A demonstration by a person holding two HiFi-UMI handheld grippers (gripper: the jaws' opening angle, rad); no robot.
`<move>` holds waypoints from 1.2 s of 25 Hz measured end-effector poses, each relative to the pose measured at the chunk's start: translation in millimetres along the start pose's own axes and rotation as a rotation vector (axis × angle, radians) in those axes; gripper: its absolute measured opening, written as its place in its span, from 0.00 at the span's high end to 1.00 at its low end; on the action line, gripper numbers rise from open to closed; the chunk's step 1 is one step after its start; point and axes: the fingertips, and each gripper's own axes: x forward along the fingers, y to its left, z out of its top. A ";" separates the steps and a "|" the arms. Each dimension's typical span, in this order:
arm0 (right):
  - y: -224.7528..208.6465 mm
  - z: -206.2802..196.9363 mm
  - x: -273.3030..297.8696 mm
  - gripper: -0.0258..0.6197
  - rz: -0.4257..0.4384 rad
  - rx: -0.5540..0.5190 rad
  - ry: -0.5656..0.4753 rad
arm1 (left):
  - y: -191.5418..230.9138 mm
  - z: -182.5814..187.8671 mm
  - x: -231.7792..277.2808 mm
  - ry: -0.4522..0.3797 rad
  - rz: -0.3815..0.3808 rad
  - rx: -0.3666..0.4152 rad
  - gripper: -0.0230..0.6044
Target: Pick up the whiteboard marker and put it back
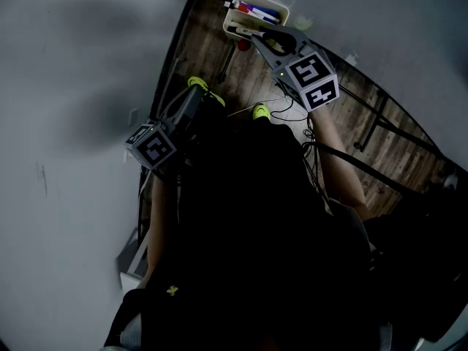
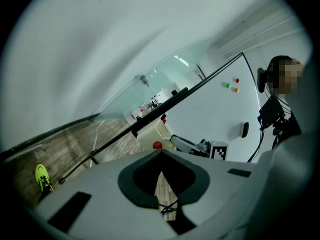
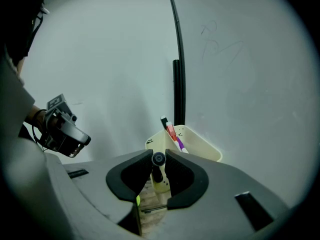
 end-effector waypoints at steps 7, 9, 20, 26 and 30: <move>-0.3 -2.5 -0.1 0.84 -0.003 -0.018 -0.003 | -0.8 -0.1 4.5 0.006 -0.001 0.003 0.91; -0.8 -2.6 0.0 0.84 -0.006 -0.021 -0.002 | -1.1 0.5 4.6 0.004 -0.001 0.003 0.91; 1.2 7.1 -0.9 0.75 -0.013 -0.077 -0.013 | -2.4 0.4 5.5 -0.002 -0.009 0.006 0.91; 1.5 6.1 -0.4 0.74 -0.006 -0.075 -0.007 | -4.0 1.7 9.5 0.000 -0.017 0.001 0.91; 1.3 7.4 -2.6 0.74 -0.001 -0.072 -0.014 | -6.7 3.6 11.8 0.002 -0.018 0.013 0.91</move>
